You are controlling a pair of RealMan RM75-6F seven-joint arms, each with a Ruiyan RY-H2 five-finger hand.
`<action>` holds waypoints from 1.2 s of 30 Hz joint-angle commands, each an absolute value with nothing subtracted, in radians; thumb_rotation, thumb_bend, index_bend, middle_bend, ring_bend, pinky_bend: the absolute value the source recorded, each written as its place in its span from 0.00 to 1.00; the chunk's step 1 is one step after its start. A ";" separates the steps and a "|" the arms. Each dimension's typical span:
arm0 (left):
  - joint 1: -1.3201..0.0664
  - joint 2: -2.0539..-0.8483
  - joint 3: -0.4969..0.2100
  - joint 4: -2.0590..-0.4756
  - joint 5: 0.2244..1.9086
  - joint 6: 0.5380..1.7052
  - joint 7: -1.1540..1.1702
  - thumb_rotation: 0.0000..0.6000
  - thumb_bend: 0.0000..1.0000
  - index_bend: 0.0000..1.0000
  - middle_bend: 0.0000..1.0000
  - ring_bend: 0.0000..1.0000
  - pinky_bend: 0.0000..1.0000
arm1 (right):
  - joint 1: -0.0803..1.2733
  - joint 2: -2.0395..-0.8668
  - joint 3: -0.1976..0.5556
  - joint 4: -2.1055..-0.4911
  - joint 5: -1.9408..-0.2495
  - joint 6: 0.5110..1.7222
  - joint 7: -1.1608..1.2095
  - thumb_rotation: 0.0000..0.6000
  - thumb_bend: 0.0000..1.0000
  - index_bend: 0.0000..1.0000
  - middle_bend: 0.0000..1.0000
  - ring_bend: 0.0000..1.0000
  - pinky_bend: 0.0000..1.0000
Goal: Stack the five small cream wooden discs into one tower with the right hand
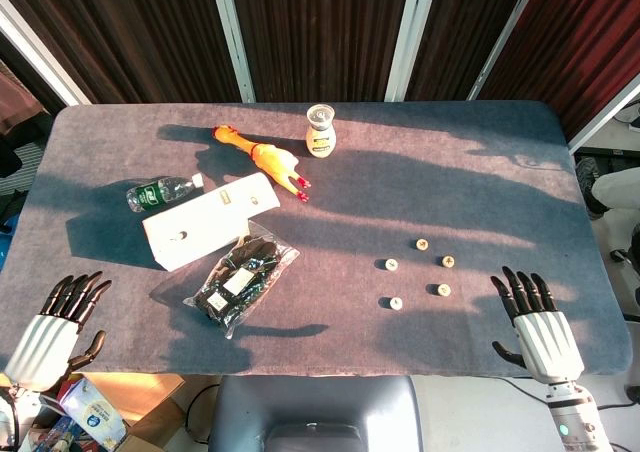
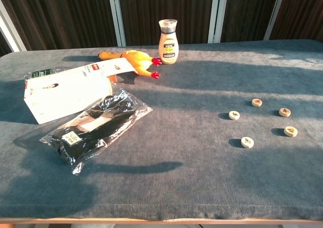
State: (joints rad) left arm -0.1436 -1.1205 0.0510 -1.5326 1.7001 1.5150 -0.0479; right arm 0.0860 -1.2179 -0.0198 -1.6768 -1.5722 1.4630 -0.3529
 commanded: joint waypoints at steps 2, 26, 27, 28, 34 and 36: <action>-0.144 -1.121 0.053 -1.532 1.700 1.511 -0.045 1.00 0.48 0.00 0.00 0.00 0.02 | 0.091 -1.222 -0.016 -1.678 -1.568 1.453 -0.356 1.00 0.27 0.11 0.00 0.00 0.00; -0.149 -1.107 0.045 -1.520 1.701 1.523 -0.111 1.00 0.48 0.00 0.00 0.00 0.02 | 0.368 -1.387 0.077 -1.563 -1.531 1.091 -0.467 1.00 0.28 0.37 0.00 0.00 0.00; -0.149 -1.106 0.044 -1.519 1.700 1.525 -0.115 1.00 0.48 0.00 0.00 0.00 0.02 | 0.380 -1.398 0.082 -1.554 -1.523 1.078 -0.471 1.00 0.29 0.39 0.00 0.00 0.00; -0.148 -1.105 0.043 -1.518 1.699 1.526 -0.118 1.00 0.48 0.00 0.00 0.00 0.02 | 0.391 -1.409 0.086 -1.543 -1.517 1.066 -0.474 1.00 0.30 0.40 0.00 0.00 0.00; -0.147 -1.102 0.044 -1.516 1.700 1.529 -0.131 1.00 0.48 0.00 0.00 0.00 0.02 | 0.447 -1.473 0.104 -1.462 -1.471 1.004 -0.471 1.00 0.41 0.48 0.00 0.00 0.00; -0.147 -1.101 0.044 -1.516 1.697 1.529 -0.134 1.00 0.48 0.00 0.00 0.00 0.02 | 0.463 -1.493 0.105 -1.435 -1.460 0.988 -0.462 1.00 0.43 0.50 0.00 0.00 0.00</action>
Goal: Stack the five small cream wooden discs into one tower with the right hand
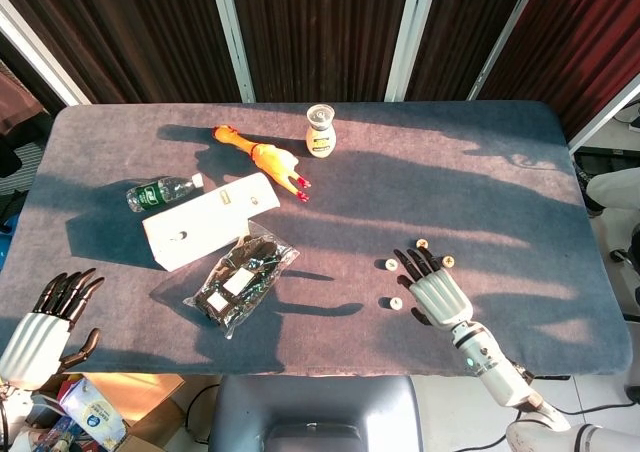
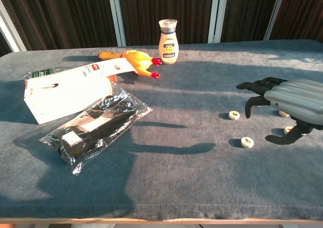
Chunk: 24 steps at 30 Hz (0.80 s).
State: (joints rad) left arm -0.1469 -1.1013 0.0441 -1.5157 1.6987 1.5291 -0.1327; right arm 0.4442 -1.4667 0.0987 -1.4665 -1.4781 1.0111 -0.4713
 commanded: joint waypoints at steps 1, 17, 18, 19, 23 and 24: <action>-0.146 -1.100 0.043 -1.516 1.696 1.529 -0.134 1.00 0.48 0.00 0.00 0.00 0.02 | 0.469 -1.501 0.104 -1.426 -1.456 0.982 -0.459 1.00 0.43 0.50 0.00 0.00 0.00; -0.146 -1.099 0.042 -1.516 1.696 1.530 -0.139 1.00 0.48 0.00 0.00 0.00 0.02 | 0.508 -1.557 0.064 -1.358 -1.430 0.955 -0.444 1.00 0.43 0.52 0.00 0.00 0.00; -0.146 -1.099 0.043 -1.516 1.697 1.530 -0.140 1.00 0.48 0.00 0.00 0.00 0.02 | 0.510 -1.559 0.063 -1.356 -1.429 0.954 -0.443 1.00 0.43 0.52 0.00 0.00 0.00; -0.146 -1.099 0.043 -1.516 1.697 1.531 -0.140 1.00 0.48 0.00 0.00 0.00 0.02 | 0.512 -1.561 0.062 -1.355 -1.429 0.953 -0.443 1.00 0.43 0.52 0.00 0.00 0.00; -0.145 -1.098 0.043 -1.515 1.697 1.532 -0.144 1.00 0.48 0.00 0.00 0.00 0.02 | 0.517 -1.568 0.055 -1.350 -1.427 0.954 -0.443 1.00 0.44 0.53 0.00 0.00 0.00; -0.145 -1.098 0.043 -1.515 1.697 1.532 -0.144 1.00 0.48 0.00 0.00 0.00 0.02 | 0.518 -1.568 0.055 -1.350 -1.427 0.954 -0.442 1.00 0.44 0.53 0.00 0.00 0.00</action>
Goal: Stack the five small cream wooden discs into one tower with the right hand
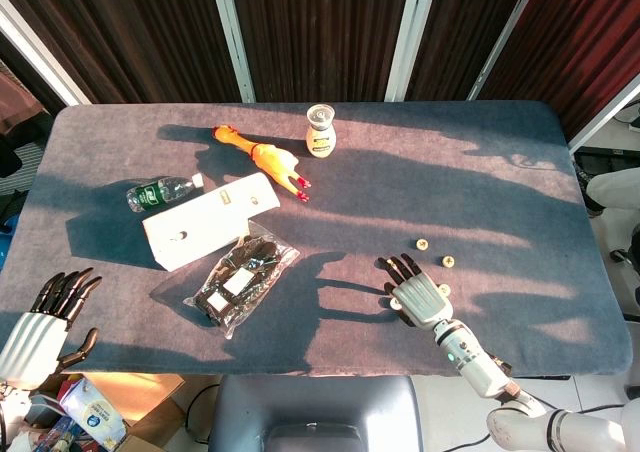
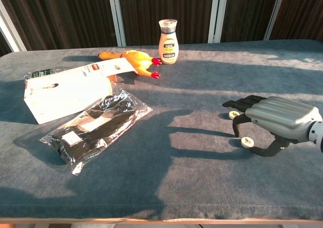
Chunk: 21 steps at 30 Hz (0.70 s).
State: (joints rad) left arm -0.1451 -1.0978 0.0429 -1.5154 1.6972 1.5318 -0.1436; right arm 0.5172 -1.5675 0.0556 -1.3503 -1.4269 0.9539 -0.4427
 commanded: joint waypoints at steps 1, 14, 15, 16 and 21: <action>-0.145 -1.098 0.043 -1.515 1.697 1.532 -0.144 1.00 0.48 0.00 0.00 0.00 0.02 | 0.518 -1.568 0.054 -1.350 -1.427 0.955 -0.442 1.00 0.44 0.53 0.00 0.00 0.00; -0.145 -1.097 0.043 -1.514 1.700 1.534 -0.149 1.00 0.48 0.00 0.00 0.00 0.02 | 0.522 -1.574 0.040 -1.349 -1.433 0.981 -0.437 1.00 0.46 0.61 0.01 0.00 0.00; -0.145 -1.097 0.043 -1.514 1.700 1.534 -0.148 1.00 0.48 0.00 0.00 0.00 0.02 | 0.523 -1.574 0.040 -1.349 -1.433 0.983 -0.437 1.00 0.46 0.61 0.01 0.00 0.00; -0.144 -1.097 0.044 -1.514 1.701 1.535 -0.148 1.00 0.48 0.00 0.00 0.00 0.02 | 0.523 -1.574 0.039 -1.350 -1.433 0.985 -0.436 1.00 0.46 0.62 0.01 0.00 0.00; -0.144 -1.097 0.043 -1.513 1.700 1.535 -0.149 1.00 0.48 0.00 0.00 0.00 0.02 | 0.520 -1.565 0.039 -1.359 -1.435 1.004 -0.429 1.00 0.46 0.64 0.03 0.00 0.00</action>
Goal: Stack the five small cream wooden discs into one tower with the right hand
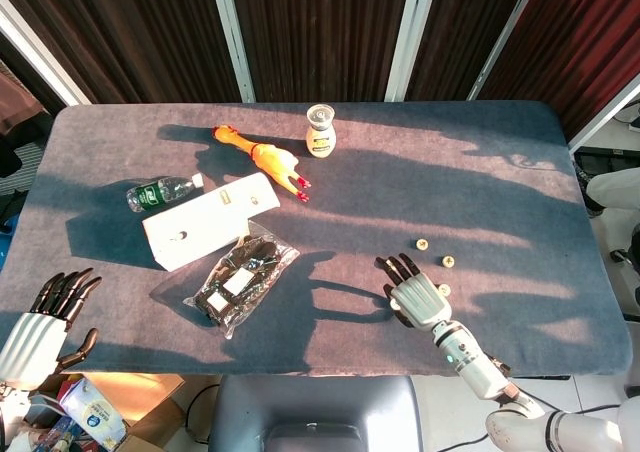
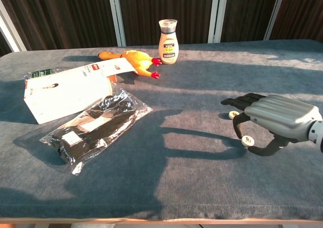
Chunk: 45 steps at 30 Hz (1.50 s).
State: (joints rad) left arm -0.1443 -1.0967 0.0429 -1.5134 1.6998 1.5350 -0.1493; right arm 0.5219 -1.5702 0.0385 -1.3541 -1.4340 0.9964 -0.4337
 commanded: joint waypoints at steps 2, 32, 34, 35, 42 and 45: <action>-0.144 -1.097 0.043 -1.513 1.699 1.534 -0.149 1.00 0.48 0.00 0.00 0.00 0.02 | 0.515 -1.554 0.041 -1.366 -1.438 1.021 -0.425 1.00 0.47 0.64 0.03 0.00 0.00; -0.151 -1.105 0.040 -1.518 1.693 1.518 -0.127 1.00 0.48 0.00 0.00 0.00 0.02 | 0.458 -1.490 0.030 -1.238 -1.378 1.041 -0.328 1.00 0.47 0.60 0.03 0.00 0.00; -0.151 -1.105 0.040 -1.518 1.693 1.518 -0.127 1.00 0.48 0.00 0.00 0.00 0.02 | 0.458 -1.490 0.031 -1.239 -1.377 1.041 -0.328 1.00 0.47 0.57 0.03 0.00 0.00; -0.151 -1.105 0.040 -1.518 1.692 1.518 -0.126 1.00 0.48 0.00 0.00 0.00 0.02 | 0.458 -1.489 0.031 -1.240 -1.375 1.039 -0.330 1.00 0.47 0.55 0.03 0.00 0.00; -0.152 -1.105 0.040 -1.519 1.690 1.516 -0.126 1.00 0.48 0.00 0.00 0.00 0.02 | 0.457 -1.483 0.031 -1.250 -1.371 1.037 -0.336 1.00 0.47 0.48 0.02 0.00 0.00; -0.152 -1.105 0.040 -1.519 1.689 1.515 -0.126 1.00 0.48 0.00 0.00 0.00 0.02 | 0.453 -1.477 0.034 -1.254 -1.370 1.045 -0.333 1.00 0.47 0.47 0.02 0.00 0.00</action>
